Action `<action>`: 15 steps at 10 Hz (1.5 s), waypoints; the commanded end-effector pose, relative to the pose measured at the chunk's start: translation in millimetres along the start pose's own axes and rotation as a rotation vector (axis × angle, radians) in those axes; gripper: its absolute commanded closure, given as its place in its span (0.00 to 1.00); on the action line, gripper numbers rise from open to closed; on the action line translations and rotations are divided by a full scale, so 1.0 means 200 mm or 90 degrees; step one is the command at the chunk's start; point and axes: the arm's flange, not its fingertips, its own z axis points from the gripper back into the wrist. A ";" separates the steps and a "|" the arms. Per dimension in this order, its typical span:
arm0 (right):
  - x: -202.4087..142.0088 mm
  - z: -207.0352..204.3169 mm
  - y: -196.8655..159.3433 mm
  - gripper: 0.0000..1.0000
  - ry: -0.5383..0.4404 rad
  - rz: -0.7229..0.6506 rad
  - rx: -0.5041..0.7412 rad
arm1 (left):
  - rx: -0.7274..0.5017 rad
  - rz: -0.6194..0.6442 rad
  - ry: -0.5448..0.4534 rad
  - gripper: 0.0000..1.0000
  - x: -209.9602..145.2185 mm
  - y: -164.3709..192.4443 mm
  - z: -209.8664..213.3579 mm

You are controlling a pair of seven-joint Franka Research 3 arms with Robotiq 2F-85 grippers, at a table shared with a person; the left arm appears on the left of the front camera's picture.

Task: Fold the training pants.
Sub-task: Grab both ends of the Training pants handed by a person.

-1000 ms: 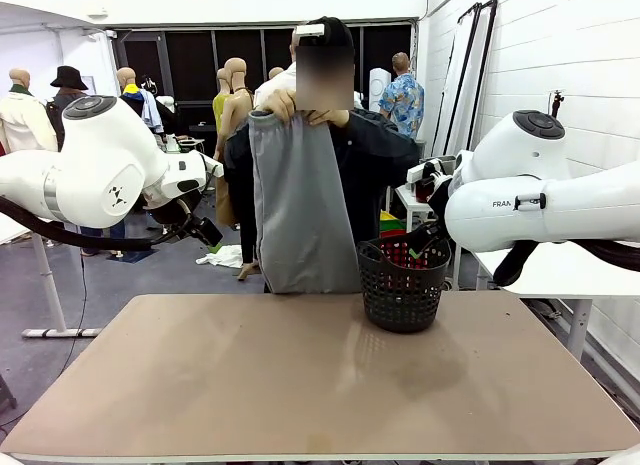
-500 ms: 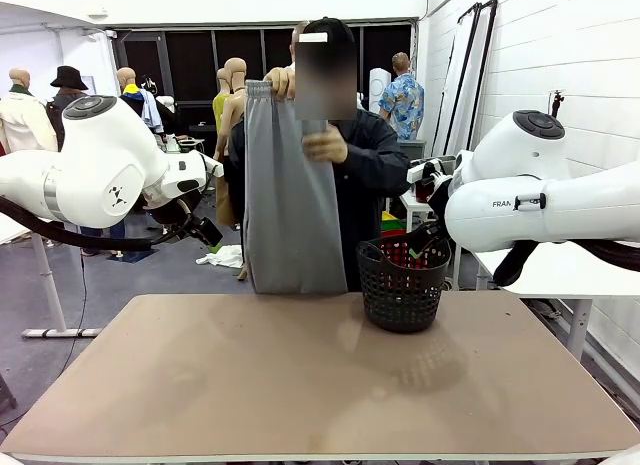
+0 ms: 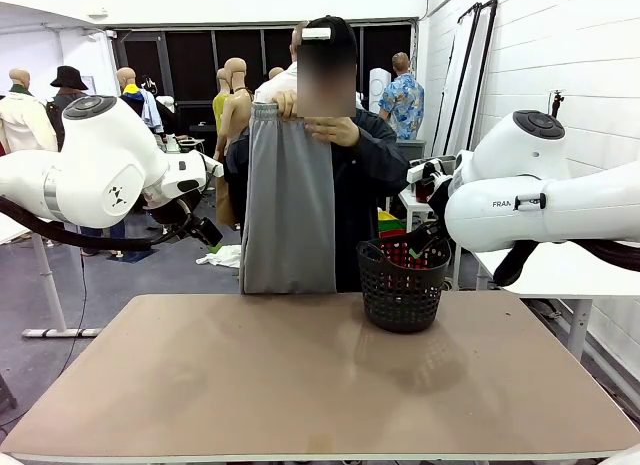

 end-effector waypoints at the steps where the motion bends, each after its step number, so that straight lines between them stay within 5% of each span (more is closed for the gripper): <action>1: 0.01 0.00 0.00 0.00 0.002 0.002 0.001 | 0.001 -0.005 -0.002 0.00 0.00 0.00 0.00; 15: 0.01 0.00 0.00 0.00 0.002 0.002 0.001 | 0.001 -0.005 -0.002 0.00 0.00 0.00 0.00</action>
